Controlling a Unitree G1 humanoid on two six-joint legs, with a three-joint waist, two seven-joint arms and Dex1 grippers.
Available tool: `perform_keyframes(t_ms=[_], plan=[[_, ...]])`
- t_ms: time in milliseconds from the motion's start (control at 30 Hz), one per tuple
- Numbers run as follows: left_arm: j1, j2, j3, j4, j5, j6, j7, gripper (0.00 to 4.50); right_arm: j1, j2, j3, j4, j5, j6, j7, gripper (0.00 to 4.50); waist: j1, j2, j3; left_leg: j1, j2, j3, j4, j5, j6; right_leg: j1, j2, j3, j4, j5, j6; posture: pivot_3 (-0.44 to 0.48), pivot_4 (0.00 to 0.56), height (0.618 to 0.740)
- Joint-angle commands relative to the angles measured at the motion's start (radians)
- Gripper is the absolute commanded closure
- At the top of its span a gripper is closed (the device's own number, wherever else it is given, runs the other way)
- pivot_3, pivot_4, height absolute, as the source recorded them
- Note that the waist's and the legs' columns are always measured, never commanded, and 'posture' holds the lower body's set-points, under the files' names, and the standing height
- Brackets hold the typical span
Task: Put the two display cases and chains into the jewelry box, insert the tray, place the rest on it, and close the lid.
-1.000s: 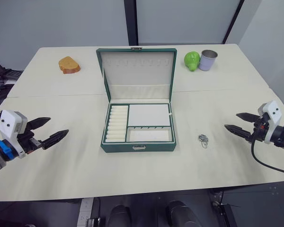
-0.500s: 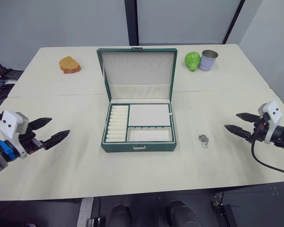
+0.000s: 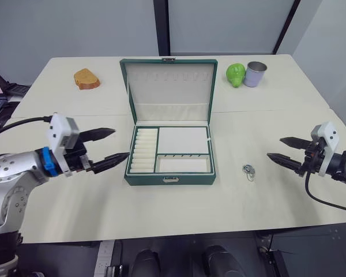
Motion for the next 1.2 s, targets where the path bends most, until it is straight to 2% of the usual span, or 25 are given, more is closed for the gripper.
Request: perform_keyframes(t_ms=[33,267,433,767,1167,1200], plan=[[-0.075,-0.022,-0.081,-0.109,-0.06,0.046,-0.011,0.0,0.035,0.025,-0.006,-0.122,0.029,0.034,-0.044,0.04,0.002,0.0,0.0,0.0,0.0,0.0,0.0,0.0,0.0,0.0,0.0,0.0,0.0,0.0,0.0,0.0,0.15,0.74],[-0.183,-0.107,-0.27,-0.144,-0.007,0.01,-0.061,0.0,0.11,0.112,0.057,-0.222,-0.03,0.006,-0.159,0.04,0.007,0.0,0.0,0.0,0.0,-0.001,0.001,0.0,0.0,0.001,0.0,0.0,0.0,0.0,0.0,0.0,0.15,0.74],[-0.212,-0.175,-0.418,-0.088,0.133,-0.127,-0.13,0.0,0.129,0.162,0.12,-0.216,-0.125,-0.031,-0.258,0.04,0.01,0.0,0.0,0.0,-0.001,-0.001,0.002,0.0,0.0,0.001,0.0,0.0,0.0,0.0,0.0,0.0,0.15,0.74],[-0.258,-0.292,-0.454,-0.02,0.19,-0.18,-0.107,0.0,0.173,0.208,0.166,-0.229,-0.175,-0.025,-0.314,0.04,0.023,0.0,0.0,0.0,-0.001,-0.001,0.002,0.0,0.0,0.001,0.0,0.0,0.0,0.0,0.0,0.0,0.15,0.74],[-0.258,-0.313,-0.464,-0.04,0.186,-0.155,-0.11,0.0,0.21,0.213,0.191,-0.204,-0.195,-0.017,-0.33,0.04,0.024,0.0,-0.001,0.002,-0.001,-0.002,0.002,0.0,0.0,0.004,0.0,-0.001,0.0,0.0,0.0,0.0,0.15,0.74],[-0.259,-0.314,-0.465,-0.039,0.187,-0.155,-0.11,0.0,0.215,0.215,0.192,-0.199,-0.198,-0.023,-0.332,0.21,0.025,0.0,-0.001,0.003,-0.001,-0.002,0.002,0.0,0.0,0.005,0.0,-0.001,0.0,0.0,0.0,0.0,0.15,0.74]])
